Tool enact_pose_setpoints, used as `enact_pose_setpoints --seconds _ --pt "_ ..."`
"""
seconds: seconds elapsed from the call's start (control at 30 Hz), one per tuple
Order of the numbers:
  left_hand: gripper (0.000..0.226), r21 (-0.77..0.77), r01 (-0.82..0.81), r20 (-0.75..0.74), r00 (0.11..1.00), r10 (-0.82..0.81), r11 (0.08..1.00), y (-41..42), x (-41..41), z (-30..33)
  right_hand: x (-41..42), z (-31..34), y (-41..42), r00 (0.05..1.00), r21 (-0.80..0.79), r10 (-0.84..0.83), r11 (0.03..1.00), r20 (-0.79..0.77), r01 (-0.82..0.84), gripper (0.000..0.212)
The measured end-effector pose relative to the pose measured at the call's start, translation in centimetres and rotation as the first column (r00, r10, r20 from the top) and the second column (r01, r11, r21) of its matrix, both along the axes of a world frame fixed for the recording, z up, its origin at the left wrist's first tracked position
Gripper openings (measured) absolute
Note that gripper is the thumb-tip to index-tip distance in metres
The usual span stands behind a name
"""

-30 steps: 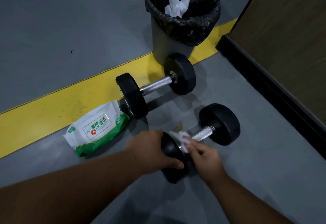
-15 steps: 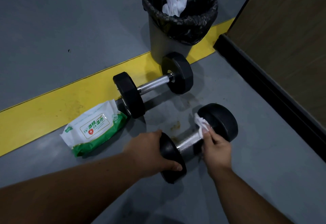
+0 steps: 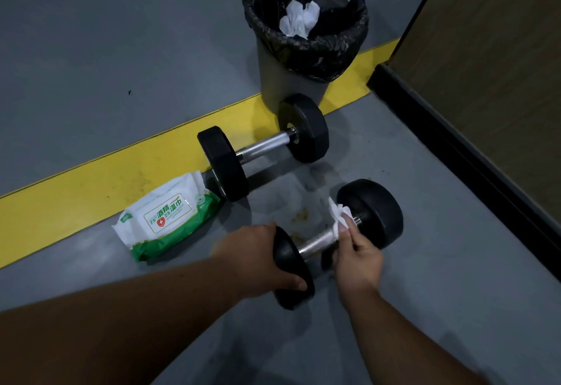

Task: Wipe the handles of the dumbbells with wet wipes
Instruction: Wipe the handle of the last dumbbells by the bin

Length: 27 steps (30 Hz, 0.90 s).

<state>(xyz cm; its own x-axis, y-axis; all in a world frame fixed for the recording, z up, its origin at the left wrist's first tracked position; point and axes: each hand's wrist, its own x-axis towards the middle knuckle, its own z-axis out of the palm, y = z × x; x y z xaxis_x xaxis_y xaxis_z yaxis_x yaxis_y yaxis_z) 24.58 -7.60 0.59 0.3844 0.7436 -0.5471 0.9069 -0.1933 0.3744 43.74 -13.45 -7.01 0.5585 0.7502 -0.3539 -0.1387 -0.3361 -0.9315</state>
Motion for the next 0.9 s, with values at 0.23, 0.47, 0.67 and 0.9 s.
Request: enact_pose_setpoints --seconds 0.23,0.47,0.67,0.9 --pt "0.087 0.031 0.012 -0.003 1.0 -0.012 0.999 -1.1 0.3 -0.1 -0.6 0.1 -1.2 0.88 -0.002 0.468 0.883 0.083 -0.469 0.03" --pt "0.108 -0.06 0.057 0.075 0.996 -0.052 0.997 -1.8 -0.3 -0.2 1.2 -0.2 0.4 0.996 0.01 -0.045 0.999 -0.081 0.046 0.023" --pt "0.086 -0.048 0.144 0.089 0.986 -0.14 0.988 -2.1 -0.6 0.0 -0.6 0.6 -2.7 0.909 0.002 0.411 0.911 0.072 -0.413 0.027" --pt "0.085 0.027 0.169 0.029 0.985 -0.17 0.985 -2.6 -0.1 0.4 1.3 0.3 -2.0 0.998 -0.001 0.035 0.999 0.059 -0.035 0.025"
